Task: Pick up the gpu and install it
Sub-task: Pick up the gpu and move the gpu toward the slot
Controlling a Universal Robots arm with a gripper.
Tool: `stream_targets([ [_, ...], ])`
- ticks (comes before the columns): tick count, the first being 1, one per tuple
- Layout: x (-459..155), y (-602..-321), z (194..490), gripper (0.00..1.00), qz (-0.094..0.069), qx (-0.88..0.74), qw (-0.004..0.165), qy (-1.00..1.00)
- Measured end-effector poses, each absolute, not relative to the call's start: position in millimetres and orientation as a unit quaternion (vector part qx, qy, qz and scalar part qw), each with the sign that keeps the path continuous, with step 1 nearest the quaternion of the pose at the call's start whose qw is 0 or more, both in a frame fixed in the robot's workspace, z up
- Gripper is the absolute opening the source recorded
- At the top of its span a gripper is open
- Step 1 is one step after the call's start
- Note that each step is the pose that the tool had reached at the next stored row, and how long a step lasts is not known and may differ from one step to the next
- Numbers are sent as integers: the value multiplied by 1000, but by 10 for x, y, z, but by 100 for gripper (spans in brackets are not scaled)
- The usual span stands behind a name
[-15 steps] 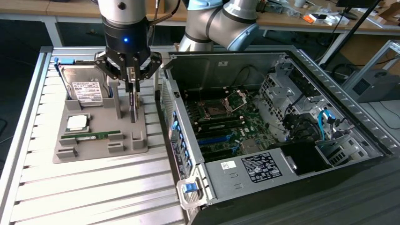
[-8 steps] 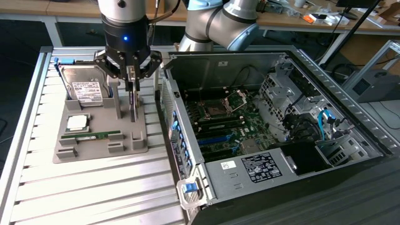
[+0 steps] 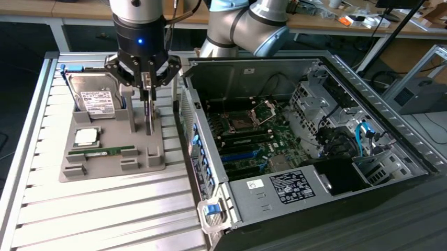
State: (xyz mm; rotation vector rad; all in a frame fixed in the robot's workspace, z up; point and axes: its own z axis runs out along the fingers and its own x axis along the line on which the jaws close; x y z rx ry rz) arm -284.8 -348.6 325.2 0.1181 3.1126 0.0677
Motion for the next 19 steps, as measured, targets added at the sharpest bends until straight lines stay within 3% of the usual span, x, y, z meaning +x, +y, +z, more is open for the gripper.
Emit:
stream_targets([
  [19,-2849,-3486,3302,27,22,38,13,999],
])
